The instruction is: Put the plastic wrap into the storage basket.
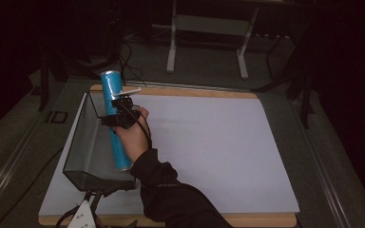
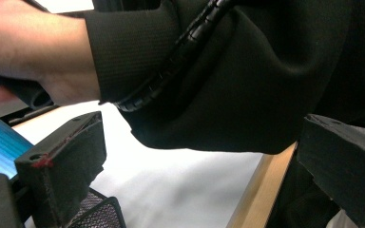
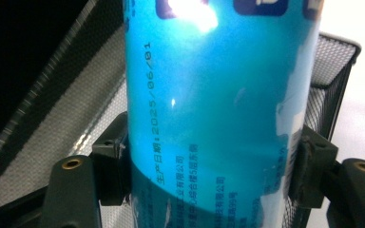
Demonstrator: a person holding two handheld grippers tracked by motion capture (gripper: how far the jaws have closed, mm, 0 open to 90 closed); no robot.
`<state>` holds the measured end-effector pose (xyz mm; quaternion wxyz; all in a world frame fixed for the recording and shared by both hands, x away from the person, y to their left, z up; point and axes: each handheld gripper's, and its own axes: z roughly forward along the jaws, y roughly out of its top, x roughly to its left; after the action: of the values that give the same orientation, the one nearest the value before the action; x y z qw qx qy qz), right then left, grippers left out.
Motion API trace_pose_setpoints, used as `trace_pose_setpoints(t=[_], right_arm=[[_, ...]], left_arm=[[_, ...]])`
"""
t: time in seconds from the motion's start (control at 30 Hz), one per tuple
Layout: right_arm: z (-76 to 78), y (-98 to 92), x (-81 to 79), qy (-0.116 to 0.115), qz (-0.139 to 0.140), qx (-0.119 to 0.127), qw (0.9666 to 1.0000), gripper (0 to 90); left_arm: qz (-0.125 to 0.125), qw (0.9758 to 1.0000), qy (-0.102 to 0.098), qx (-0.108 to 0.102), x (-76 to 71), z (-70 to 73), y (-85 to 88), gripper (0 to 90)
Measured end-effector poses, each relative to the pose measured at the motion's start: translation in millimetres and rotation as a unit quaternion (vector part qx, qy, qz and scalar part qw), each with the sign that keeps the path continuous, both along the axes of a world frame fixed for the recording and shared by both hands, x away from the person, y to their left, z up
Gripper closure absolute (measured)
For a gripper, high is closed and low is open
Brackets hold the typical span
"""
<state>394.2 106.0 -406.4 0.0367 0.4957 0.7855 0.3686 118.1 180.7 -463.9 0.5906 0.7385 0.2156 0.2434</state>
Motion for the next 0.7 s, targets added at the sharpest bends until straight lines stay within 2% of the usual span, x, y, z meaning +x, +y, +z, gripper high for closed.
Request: trace_pose_setpoints(t=[0.13,0.17,0.23,0.3,0.33,0.47,0.57,0.7], right_arm=[[-5.6,0.9,-1.3,0.007,0.000,-0.004,1.0000,31.6],[-13.1,2.1,-3.5,0.024,0.002,-0.003,0.9997,31.6],[-19.2,3.9,-5.7,0.032,0.003,-0.006,0.9995,31.6],[-22.0,4.5,-7.4,0.031,0.000,-0.009,0.9995,31.6],[-28.7,6.2,-9.5,0.035,-0.008,-0.020,0.9992,31.6],[-35.9,7.1,-10.9,0.042,-0.017,-0.034,0.9984,31.6],[-41.6,4.1,-9.2,0.048,-0.017,-0.026,0.9984,31.5],[-46.2,0.9,-6.5,0.051,-0.036,-0.020,0.9979,31.3]], left_arm=[[-0.002,1.0000,0.000,0.001,0.0,-0.1,-0.7,3.3],[-0.003,1.0000,0.001,0.001,0.1,-0.1,-0.7,3.3],[-0.003,1.0000,0.001,0.001,0.0,0.0,-0.8,3.3],[-0.003,1.0000,0.000,0.001,-0.2,0.0,-0.8,3.3],[-0.003,1.0000,0.001,0.002,-0.1,-0.1,-0.8,3.3],[-0.003,1.0000,0.002,0.000,-0.1,0.1,-0.3,3.3],[-0.003,1.0000,-0.001,-0.003,-0.8,0.6,0.3,3.3],[-0.002,1.0000,-0.001,0.001,-0.6,0.3,-0.2,3.3]])
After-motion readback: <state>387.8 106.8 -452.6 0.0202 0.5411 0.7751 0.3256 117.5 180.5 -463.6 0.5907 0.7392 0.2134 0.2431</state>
